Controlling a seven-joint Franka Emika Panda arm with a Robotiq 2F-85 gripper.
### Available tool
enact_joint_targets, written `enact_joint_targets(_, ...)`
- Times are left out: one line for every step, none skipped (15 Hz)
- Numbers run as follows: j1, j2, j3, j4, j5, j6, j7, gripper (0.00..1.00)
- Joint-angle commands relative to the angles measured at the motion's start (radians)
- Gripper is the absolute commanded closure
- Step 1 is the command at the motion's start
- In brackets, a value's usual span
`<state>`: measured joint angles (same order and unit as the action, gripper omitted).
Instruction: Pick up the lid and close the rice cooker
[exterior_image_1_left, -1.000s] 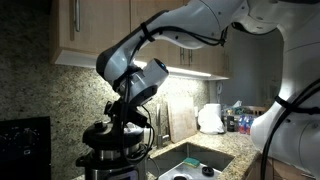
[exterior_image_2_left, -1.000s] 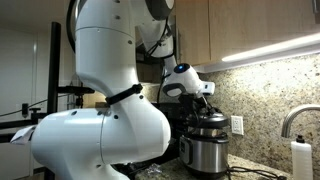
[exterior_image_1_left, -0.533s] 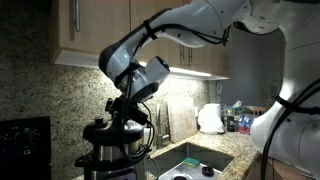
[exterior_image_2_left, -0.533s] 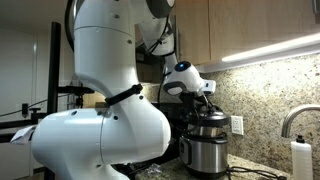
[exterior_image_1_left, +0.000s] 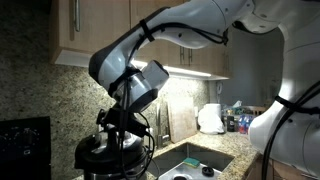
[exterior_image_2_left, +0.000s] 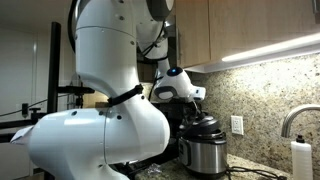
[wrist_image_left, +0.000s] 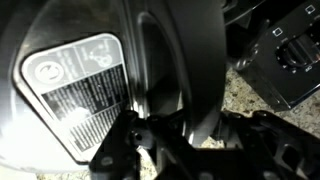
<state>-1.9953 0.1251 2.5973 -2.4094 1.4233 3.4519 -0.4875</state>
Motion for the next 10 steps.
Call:
enact_joint_targets(-0.005,0.026,0.0,0.05,0.011,0.012,-0.045,1.0)
enact_joint_targets(-0.022,0.025,0.001,0.069,0.002,0.011,-0.045,1.0)
enact_joint_targets(-0.047,0.029,0.009,0.08,0.008,0.01,-0.042,1.0)
enact_joint_targets(-0.079,0.036,0.02,0.086,0.022,0.009,-0.037,1.0)
enact_joint_targets(-0.078,0.049,0.003,0.087,0.03,0.01,-0.033,1.0)
enact_joint_targets(-0.102,0.066,0.019,0.079,0.044,0.013,-0.022,1.0)
enact_joint_targets(-0.126,0.08,0.038,0.071,0.053,0.014,-0.016,1.0)
enact_joint_targets(-0.085,0.09,0.0,0.053,0.077,0.014,-0.016,1.0)
enact_joint_targets(-0.11,0.096,0.036,0.03,0.105,0.012,-0.004,1.0)
enact_joint_targets(-0.109,0.11,0.05,0.012,0.128,0.013,0.003,1.0)
